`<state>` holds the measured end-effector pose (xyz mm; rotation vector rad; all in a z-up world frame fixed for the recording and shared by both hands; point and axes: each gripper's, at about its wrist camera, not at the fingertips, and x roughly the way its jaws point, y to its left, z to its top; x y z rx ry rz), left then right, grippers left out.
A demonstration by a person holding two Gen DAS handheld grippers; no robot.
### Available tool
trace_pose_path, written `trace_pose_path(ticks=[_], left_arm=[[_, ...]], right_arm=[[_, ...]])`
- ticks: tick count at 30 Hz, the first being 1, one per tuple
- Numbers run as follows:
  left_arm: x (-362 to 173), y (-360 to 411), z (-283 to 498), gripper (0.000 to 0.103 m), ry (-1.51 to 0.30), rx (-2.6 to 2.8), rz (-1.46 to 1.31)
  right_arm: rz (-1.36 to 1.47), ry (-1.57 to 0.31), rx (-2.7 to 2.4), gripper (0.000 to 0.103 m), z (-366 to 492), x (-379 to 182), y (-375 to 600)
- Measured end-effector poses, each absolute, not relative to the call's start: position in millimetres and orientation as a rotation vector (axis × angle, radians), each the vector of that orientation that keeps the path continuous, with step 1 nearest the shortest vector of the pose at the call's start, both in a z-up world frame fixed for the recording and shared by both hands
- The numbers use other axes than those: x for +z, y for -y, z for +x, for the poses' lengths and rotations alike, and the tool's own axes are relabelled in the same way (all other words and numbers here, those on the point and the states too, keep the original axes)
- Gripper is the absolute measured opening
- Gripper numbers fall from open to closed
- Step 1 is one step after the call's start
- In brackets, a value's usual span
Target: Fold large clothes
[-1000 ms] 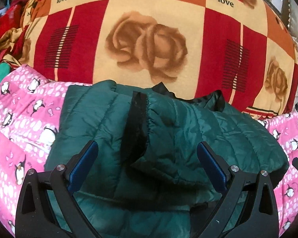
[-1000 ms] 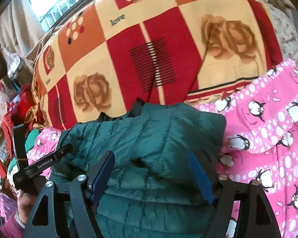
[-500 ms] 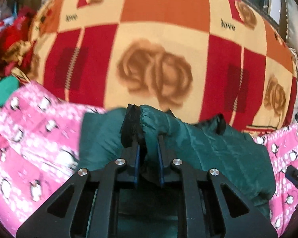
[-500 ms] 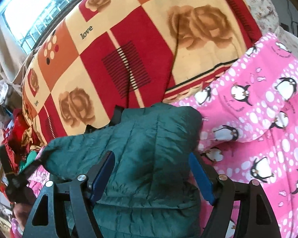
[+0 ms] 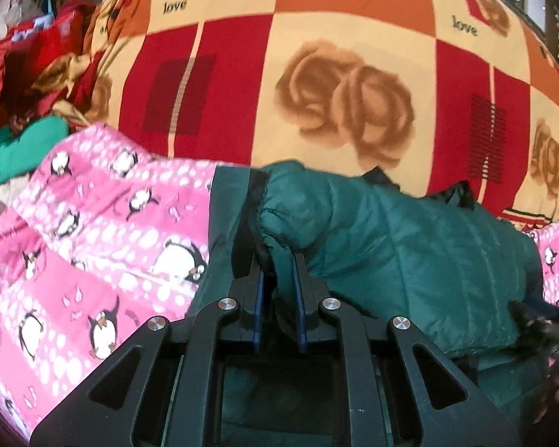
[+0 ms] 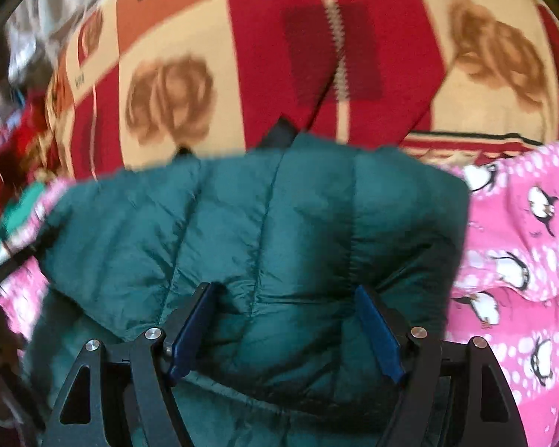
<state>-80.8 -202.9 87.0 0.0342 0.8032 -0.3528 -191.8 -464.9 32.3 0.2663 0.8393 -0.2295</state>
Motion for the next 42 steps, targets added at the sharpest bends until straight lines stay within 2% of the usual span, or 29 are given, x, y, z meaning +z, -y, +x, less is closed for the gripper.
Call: trace_pose_path(ticks=[4,5,7,8,9,16,23,29,34,39,42], left_arm=[[88.8,198.2,-73.6,0.014,-0.841,-0.369,-0.029],[91.4,196.8,-72.3,0.021,-0.848,-0.37,-0.039],[100.6,193.1,-72.7,0.044,-0.833,-0.367,-0.047],[106.8,191.2,-74.6,0.061,-0.807,-0.368,-0.055],[111.9,189.9,-76.5,0.069,-0.785,-0.37,-0.063],[126.7,218.9,-80.4,0.071,-0.742,-0.426,-0.013],[87.3,261.2,-65.3,0.071,-0.813,-0.375,0.187],[67.0,261.7,-62.0,0.073,-0.806,-0.404,0.171],[63.2,263.5,-62.0,0.074,-0.805,-0.401,0.184],[60.8,261.7,-60.1,0.074,-0.808,-0.406,0.165],[59.7,261.2,-58.7,0.075,-0.812,-0.406,0.156]], right_arm=[[0.248,-0.838,-0.223,0.075,-188.0,28.8,465.7],[0.261,-0.839,-0.215,0.075,-189.7,31.5,468.8],[0.304,-0.798,-0.211,0.075,-200.8,45.2,479.2],[0.326,-0.768,-0.218,0.075,-206.1,52.0,483.7],[0.346,-0.742,-0.226,0.075,-211.1,58.1,489.2],[0.328,-0.774,-0.337,0.075,-199.8,62.7,513.6],[0.268,-0.832,-0.378,0.075,-171.1,34.6,524.3],[0.325,-0.817,-0.384,0.078,-166.8,12.0,544.0],[0.299,-0.841,-0.424,0.078,-170.1,27.2,535.3],[0.325,-0.769,-0.342,0.078,-187.1,60.2,501.8],[0.27,-0.815,-0.284,0.078,-178.9,56.7,473.6]])
